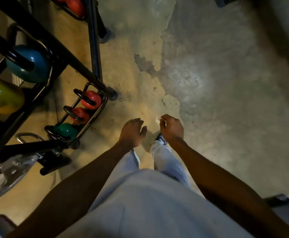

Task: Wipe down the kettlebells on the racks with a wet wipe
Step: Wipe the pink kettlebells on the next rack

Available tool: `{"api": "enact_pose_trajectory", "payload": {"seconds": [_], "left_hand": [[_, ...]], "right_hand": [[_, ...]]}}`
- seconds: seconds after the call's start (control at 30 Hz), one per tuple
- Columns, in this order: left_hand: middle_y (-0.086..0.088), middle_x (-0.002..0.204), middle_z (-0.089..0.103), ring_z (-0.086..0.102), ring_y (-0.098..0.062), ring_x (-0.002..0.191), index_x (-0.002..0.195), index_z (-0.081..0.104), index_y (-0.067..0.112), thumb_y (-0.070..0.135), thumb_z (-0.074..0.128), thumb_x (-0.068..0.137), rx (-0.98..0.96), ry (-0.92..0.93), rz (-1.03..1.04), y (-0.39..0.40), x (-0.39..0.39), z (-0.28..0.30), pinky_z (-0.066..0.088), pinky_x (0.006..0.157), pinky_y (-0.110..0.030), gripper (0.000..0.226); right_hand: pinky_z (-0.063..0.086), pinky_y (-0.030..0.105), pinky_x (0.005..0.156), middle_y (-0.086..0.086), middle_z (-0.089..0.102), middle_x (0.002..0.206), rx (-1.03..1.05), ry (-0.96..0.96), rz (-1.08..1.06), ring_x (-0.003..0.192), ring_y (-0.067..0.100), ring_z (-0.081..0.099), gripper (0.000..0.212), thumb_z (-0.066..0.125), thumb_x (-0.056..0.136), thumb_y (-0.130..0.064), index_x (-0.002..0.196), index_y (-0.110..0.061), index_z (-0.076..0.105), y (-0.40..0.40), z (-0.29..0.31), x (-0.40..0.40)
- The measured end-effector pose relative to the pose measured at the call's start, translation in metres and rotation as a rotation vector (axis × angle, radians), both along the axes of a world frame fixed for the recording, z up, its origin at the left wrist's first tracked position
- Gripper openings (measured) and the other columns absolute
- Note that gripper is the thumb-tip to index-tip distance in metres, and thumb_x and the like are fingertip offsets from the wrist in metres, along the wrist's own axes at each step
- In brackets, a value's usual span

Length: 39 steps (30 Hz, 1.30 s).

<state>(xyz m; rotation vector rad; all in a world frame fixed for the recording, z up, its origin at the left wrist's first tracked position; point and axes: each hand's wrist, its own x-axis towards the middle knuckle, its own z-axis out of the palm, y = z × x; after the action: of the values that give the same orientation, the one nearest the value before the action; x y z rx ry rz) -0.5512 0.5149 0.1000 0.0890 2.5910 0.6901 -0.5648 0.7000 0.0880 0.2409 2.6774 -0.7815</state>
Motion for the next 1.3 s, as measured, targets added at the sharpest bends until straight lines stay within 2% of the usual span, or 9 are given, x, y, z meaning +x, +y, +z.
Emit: {"api": "enact_pose_trajectory", "payload": {"seconds": [0.07, 0.2, 0.37, 0.5, 0.6, 0.8, 0.97, 1.2, 1.3], "left_hand": [[-0.027, 0.102, 0.074, 0.071, -0.046, 0.092, 0.102, 0.075, -0.007, 0.039, 0.045, 0.096, 0.002, 0.020, 0.012, 0.020, -0.009, 0.011, 0.060, 0.081, -0.051, 0.055], [-0.029, 0.109, 0.072, 0.070, -0.048, 0.098, 0.107, 0.073, -0.008, 0.038, 0.045, 0.097, -0.019, 0.056, -0.012, 0.061, -0.037, 0.024, 0.058, 0.088, -0.053, 0.055], [-0.027, 0.111, 0.073, 0.070, -0.045, 0.100, 0.111, 0.074, -0.005, 0.038, 0.046, 0.098, -0.020, 0.119, -0.039, 0.095, -0.084, 0.023, 0.058, 0.089, -0.052, 0.052], [-0.011, 0.105, 0.074, 0.071, -0.030, 0.095, 0.109, 0.073, 0.009, 0.045, 0.038, 0.099, -0.011, 0.114, -0.019, 0.113, -0.126, 0.021, 0.057, 0.085, -0.039, 0.051], [-0.016, 0.111, 0.074, 0.071, -0.034, 0.098, 0.116, 0.072, 0.006, 0.037, 0.052, 0.100, 0.013, 0.117, 0.042, 0.125, -0.161, 0.013, 0.054, 0.087, -0.040, 0.039], [-0.019, 0.099, 0.074, 0.071, -0.041, 0.092, 0.105, 0.074, -0.001, 0.035, 0.054, 0.096, 0.040, 0.141, 0.066, 0.143, -0.274, -0.003, 0.057, 0.081, -0.045, 0.041], [-0.022, 0.112, 0.072, 0.068, -0.041, 0.104, 0.113, 0.072, -0.002, 0.045, 0.039, 0.096, -0.001, 0.091, 0.047, 0.158, -0.388, 0.018, 0.055, 0.090, -0.048, 0.059], [-0.023, 0.117, 0.071, 0.067, -0.043, 0.107, 0.117, 0.070, -0.001, 0.051, 0.029, 0.093, -0.051, 0.090, 0.028, 0.182, -0.521, 0.035, 0.056, 0.090, -0.050, 0.071], [-0.019, 0.121, 0.070, 0.067, -0.040, 0.110, 0.120, 0.070, 0.002, 0.046, 0.041, 0.100, -0.068, 0.072, 0.074, 0.199, -0.581, 0.029, 0.055, 0.091, -0.048, 0.056]], "right_hand": [[0.058, 0.035, 0.074, 0.008, 0.076, 0.097, 0.037, -0.014, 0.020, 0.087, 0.029, 0.071, 0.017, 0.059, 0.101, -0.021, 0.110, -0.019, 0.073, 0.022, 0.006, -0.001], [0.056, 0.032, 0.073, 0.010, 0.077, 0.092, 0.113, 0.100, 0.087, 0.081, 0.029, 0.071, 0.016, 0.065, 0.097, -0.014, 0.107, -0.016, 0.078, 0.061, 0.016, -0.020], [0.055, 0.045, 0.098, 0.010, 0.077, 0.100, 0.207, 0.277, 0.121, 0.096, 0.031, 0.071, 0.018, 0.070, 0.087, -0.008, 0.103, -0.012, 0.079, 0.094, 0.024, -0.066], [0.056, 0.039, 0.088, 0.007, 0.077, 0.096, 0.208, 0.258, 0.141, 0.092, 0.029, 0.071, 0.018, 0.067, 0.089, -0.010, 0.102, -0.015, 0.078, 0.112, 0.023, -0.109], [0.056, 0.035, 0.079, 0.006, 0.076, 0.088, 0.219, 0.239, 0.147, 0.083, 0.027, 0.070, 0.012, 0.067, 0.090, -0.012, 0.096, -0.014, 0.077, 0.122, 0.018, -0.147], [0.053, 0.035, 0.081, 0.006, 0.072, 0.080, 0.272, 0.246, 0.248, 0.078, 0.029, 0.068, 0.006, 0.068, 0.087, -0.010, 0.087, -0.013, 0.073, 0.145, 0.007, -0.256], [0.053, 0.040, 0.093, 0.005, 0.077, 0.095, 0.295, 0.271, 0.266, 0.093, 0.028, 0.071, 0.013, 0.068, 0.088, -0.017, 0.097, -0.015, 0.077, 0.161, 0.017, -0.364], [0.053, 0.039, 0.096, 0.003, 0.078, 0.101, 0.240, 0.296, 0.218, 0.099, 0.025, 0.071, 0.018, 0.069, 0.086, -0.013, 0.101, -0.018, 0.079, 0.191, 0.029, -0.513], [0.052, 0.037, 0.092, 0.001, 0.076, 0.102, 0.217, 0.271, 0.259, 0.100, 0.025, 0.069, 0.016, 0.066, 0.088, -0.018, 0.100, -0.020, 0.076, 0.209, 0.020, -0.582]]}}
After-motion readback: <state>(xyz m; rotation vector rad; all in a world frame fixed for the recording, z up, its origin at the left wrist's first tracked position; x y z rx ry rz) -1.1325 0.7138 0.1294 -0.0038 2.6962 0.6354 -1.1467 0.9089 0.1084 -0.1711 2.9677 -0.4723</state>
